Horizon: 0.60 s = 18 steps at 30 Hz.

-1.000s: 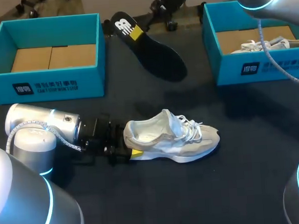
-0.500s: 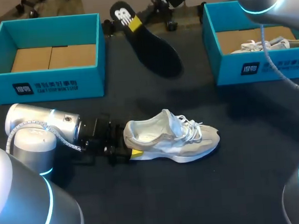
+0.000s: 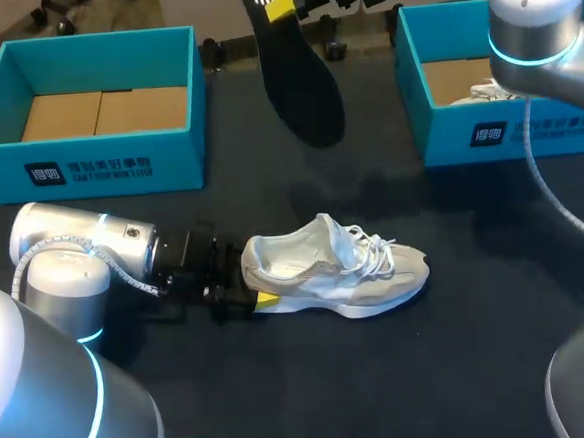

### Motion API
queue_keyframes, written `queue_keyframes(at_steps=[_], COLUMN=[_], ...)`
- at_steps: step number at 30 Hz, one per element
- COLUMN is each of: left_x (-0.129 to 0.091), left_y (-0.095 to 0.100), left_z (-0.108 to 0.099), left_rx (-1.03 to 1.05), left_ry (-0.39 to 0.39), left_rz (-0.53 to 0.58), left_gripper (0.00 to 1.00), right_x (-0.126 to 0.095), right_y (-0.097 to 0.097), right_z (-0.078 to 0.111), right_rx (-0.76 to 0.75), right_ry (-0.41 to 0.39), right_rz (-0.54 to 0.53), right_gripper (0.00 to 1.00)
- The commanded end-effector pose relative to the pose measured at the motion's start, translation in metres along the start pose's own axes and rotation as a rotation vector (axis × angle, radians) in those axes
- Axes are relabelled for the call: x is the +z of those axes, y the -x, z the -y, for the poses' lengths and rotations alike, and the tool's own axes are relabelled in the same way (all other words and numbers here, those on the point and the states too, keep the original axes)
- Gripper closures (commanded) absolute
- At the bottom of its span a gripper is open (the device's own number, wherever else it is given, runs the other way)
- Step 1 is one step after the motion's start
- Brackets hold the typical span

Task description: Take the shoe out of the shoebox, open the shoe tongue, remove and reinsert the insole, then place the shoe into the shoebox

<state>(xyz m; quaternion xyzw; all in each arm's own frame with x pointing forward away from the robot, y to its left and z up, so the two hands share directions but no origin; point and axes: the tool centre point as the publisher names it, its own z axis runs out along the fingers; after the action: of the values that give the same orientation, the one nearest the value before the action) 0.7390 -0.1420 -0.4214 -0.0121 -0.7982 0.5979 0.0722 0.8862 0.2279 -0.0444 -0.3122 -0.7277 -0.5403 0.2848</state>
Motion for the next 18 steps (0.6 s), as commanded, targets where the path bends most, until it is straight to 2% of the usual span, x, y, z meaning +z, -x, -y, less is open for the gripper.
queue_keyframes(at_steps=[1, 4, 9, 18], left_x=[0.001, 0.001, 0.001, 0.001], left_y=[0.0, 0.0, 0.0, 0.0], left_z=[-0.001, -0.001, -0.001, -0.001], left_rx=[0.0, 0.0, 0.0, 0.0], left_ry=[0.001, 0.001, 0.001, 0.001], left_rz=[0.001, 0.001, 0.001, 0.001], left_gripper=[1.0, 1.0, 1.0, 1.0], right_x=[-0.005, -0.012, -0.019, -0.02], right_y=[-0.01, -0.02, -0.035, -0.036], right_z=[0.003, 0.002, 0.003, 0.003], right_rx=[0.0, 0.002, -0.027, -0.04], right_ry=[0.135, 0.19, 0.217, 0.216], right_rz=[-0.022, -0.036, -0.051, -0.054], right_gripper=[1.0, 1.0, 1.0, 1.0])
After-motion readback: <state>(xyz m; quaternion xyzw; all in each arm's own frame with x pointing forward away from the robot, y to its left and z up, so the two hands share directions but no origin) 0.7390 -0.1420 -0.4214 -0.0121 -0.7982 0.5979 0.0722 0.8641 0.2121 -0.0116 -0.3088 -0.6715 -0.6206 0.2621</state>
